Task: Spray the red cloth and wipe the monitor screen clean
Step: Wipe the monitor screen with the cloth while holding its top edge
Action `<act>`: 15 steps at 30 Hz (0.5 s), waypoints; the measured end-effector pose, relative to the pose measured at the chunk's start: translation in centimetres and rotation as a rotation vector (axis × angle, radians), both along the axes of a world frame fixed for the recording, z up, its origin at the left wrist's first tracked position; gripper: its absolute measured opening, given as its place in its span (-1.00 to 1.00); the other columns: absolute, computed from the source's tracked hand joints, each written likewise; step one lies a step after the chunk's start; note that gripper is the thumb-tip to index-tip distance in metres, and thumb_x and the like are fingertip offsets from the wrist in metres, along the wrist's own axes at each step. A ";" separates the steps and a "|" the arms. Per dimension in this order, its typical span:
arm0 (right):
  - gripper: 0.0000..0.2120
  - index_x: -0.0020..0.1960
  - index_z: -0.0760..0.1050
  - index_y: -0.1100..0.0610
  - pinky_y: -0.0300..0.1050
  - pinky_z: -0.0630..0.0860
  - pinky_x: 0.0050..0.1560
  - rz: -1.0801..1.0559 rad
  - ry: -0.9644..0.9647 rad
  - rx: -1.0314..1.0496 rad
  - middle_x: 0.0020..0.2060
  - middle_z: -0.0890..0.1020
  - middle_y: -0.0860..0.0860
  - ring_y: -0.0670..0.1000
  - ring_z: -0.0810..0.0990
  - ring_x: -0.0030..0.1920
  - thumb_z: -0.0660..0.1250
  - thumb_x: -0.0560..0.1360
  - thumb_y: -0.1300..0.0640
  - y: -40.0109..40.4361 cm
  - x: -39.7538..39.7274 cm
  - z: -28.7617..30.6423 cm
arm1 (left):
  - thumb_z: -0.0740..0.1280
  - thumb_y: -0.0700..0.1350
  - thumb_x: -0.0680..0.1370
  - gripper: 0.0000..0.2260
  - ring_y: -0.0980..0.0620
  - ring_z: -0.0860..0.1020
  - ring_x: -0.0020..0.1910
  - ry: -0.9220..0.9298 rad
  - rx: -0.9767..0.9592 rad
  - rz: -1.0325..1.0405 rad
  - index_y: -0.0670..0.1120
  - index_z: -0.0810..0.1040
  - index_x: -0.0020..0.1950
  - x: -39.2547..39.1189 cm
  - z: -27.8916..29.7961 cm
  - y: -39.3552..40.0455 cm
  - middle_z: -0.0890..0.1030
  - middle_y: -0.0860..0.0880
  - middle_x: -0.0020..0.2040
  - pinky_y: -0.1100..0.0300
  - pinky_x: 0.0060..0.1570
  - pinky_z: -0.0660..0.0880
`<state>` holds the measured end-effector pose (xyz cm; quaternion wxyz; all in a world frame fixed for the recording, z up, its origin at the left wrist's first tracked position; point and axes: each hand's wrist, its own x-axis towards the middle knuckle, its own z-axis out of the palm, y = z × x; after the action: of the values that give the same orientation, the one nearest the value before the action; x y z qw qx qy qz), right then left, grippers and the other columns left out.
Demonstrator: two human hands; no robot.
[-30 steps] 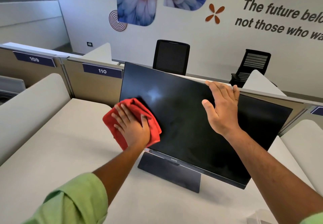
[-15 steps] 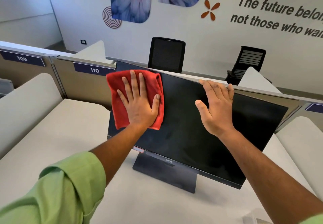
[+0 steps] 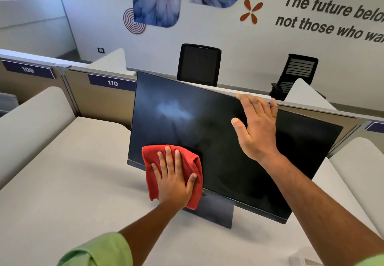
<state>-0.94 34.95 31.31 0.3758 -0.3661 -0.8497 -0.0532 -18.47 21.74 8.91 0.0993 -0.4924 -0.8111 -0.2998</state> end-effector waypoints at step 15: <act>-0.42 0.58 0.38 -0.01 0.09 -0.22 0.69 -0.015 0.000 -0.008 0.49 0.49 -0.02 0.06 0.34 0.55 0.14 0.61 -0.19 -0.1 -0.3 -0.1 | -0.11 0.36 0.58 -0.16 -0.23 -0.08 0.66 -0.672 0.176 0.413 -0.19 -0.15 0.67 -5.3 3.4 1.4 -0.09 -0.23 0.68 -0.23 0.60 -0.04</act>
<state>-1.20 34.87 31.26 0.3739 -0.3740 -0.8471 -0.0524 -23.77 23.14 12.35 -0.0717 -0.1834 -0.8515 -0.4861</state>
